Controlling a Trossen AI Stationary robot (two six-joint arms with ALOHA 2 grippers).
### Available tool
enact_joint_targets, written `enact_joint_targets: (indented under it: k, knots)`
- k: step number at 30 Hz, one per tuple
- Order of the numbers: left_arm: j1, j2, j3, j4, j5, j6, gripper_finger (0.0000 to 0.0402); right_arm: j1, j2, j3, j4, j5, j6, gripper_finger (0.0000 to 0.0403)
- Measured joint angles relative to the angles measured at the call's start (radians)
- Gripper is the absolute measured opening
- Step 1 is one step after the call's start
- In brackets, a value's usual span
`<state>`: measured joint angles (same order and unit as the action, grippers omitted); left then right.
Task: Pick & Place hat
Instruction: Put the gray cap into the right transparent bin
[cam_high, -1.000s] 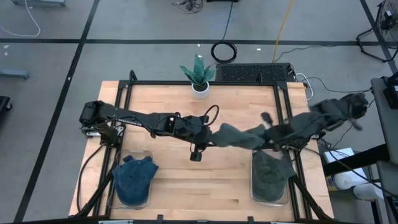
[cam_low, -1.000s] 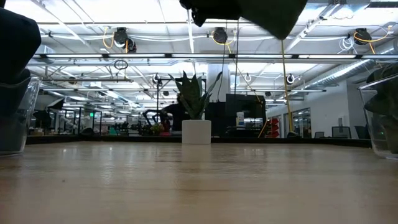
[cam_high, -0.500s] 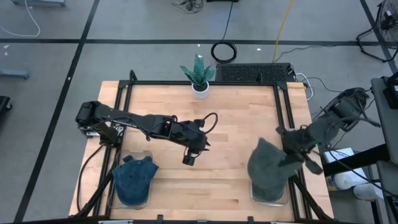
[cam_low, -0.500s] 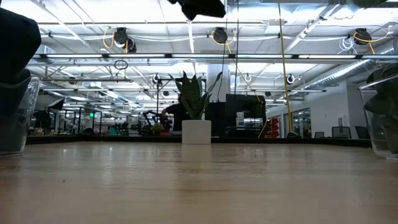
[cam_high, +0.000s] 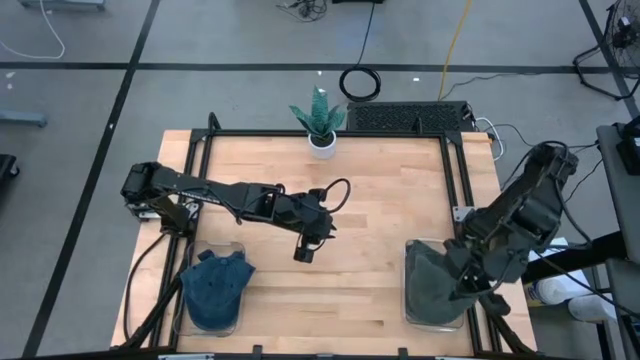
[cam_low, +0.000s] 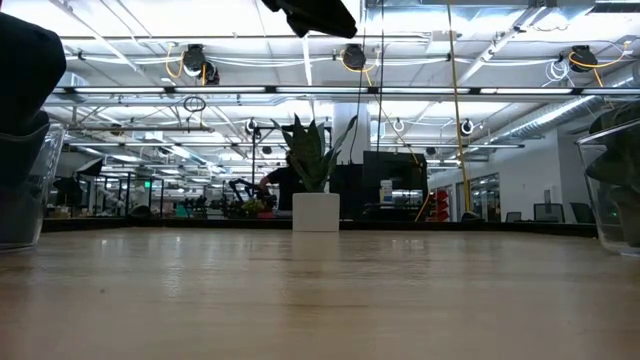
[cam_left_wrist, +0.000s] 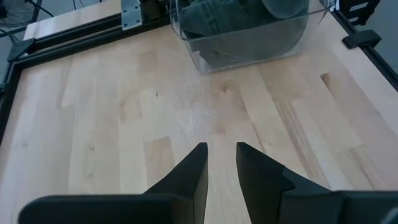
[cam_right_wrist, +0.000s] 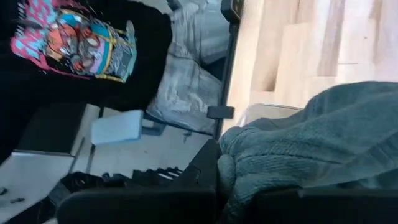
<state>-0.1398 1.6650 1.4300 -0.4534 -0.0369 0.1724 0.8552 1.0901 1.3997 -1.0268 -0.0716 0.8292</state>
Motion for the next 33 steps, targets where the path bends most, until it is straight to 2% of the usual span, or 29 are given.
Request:
enact_joint_targets:
  k: [7, 12, 16, 26, 33]
  knots:
    - [0.002, 0.000, 0.000, 0.000, 0.000, 0.002, 0.0093, 0.067, -0.001, -0.077, 0.068, 0.068, 0.058, 0.0001]
    - [0.002, 0.000, 0.000, 0.000, 0.000, 0.006, 0.0093, 0.066, -0.002, -0.146, 0.098, 0.073, 0.012, 0.0001]
    - [0.002, 0.000, 0.000, 0.001, 0.000, 0.003, 0.0093, 0.041, -0.002, -0.207, 0.139, 0.072, -0.008, 0.0001]
    - [0.002, 0.000, 0.000, 0.001, 0.000, -0.021, 0.0093, -0.060, -0.002, -0.440, 0.145, 0.065, 0.102, 0.0005]
    - [0.002, 0.000, 0.000, 0.001, 0.000, -0.025, 0.0093, -0.148, -0.007, -0.633, 0.220, -0.044, 0.162, 0.0004]
